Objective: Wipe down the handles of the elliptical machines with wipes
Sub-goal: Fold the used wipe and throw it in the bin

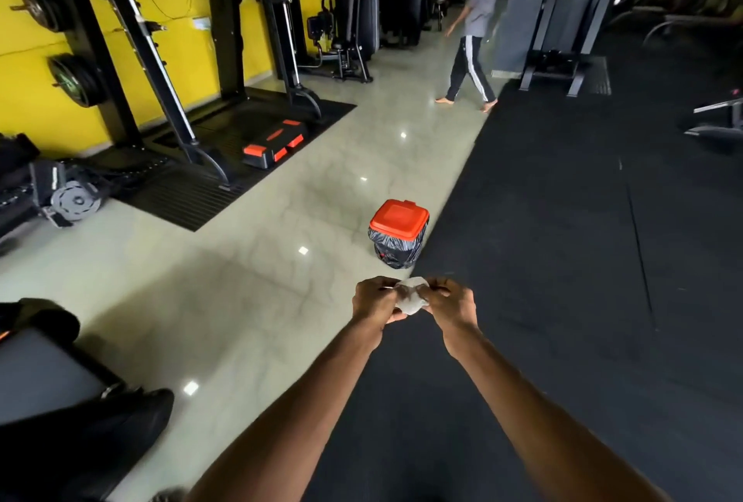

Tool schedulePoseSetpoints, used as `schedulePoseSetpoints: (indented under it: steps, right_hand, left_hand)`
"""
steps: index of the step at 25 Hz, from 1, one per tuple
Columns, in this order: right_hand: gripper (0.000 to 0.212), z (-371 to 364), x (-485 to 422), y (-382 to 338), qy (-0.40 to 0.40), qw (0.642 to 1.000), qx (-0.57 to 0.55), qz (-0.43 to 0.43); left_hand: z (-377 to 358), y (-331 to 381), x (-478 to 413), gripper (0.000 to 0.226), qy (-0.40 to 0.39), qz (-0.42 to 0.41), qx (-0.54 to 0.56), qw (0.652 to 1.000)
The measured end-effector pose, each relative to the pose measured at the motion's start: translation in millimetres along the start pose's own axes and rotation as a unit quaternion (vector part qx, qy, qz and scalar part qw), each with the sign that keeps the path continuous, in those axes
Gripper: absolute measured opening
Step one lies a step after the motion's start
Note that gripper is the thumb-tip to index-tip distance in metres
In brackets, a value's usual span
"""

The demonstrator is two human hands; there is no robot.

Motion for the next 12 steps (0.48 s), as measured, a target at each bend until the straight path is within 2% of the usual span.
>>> schedulePoseSetpoints:
  steps: [7, 12]
  right_hand:
    - [0.009, -81.2, -247.3, -42.5, -0.003, 0.999, -0.011, -0.03]
    - [0.009, -126.4, -389.8, -72.2, -0.006, 0.997, -0.028, -0.077]
  left_hand:
    - [-19.9, 43.8, -253.9, 0.008, 0.034, 0.034, -0.051, 0.998]
    - [-25.4, 76.8, -407.3, 0.012, 0.062, 0.08, -0.068, 0.993]
Point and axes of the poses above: each hand's wrist, its own x-axis away from the middle knuckle, its own z-axis out of the back of the hand, y = z × x, the point moved 6 cm from there along -x, towards the middle knuckle, and after that the axes turned 15 degrees about x, right-handed, at the moved point
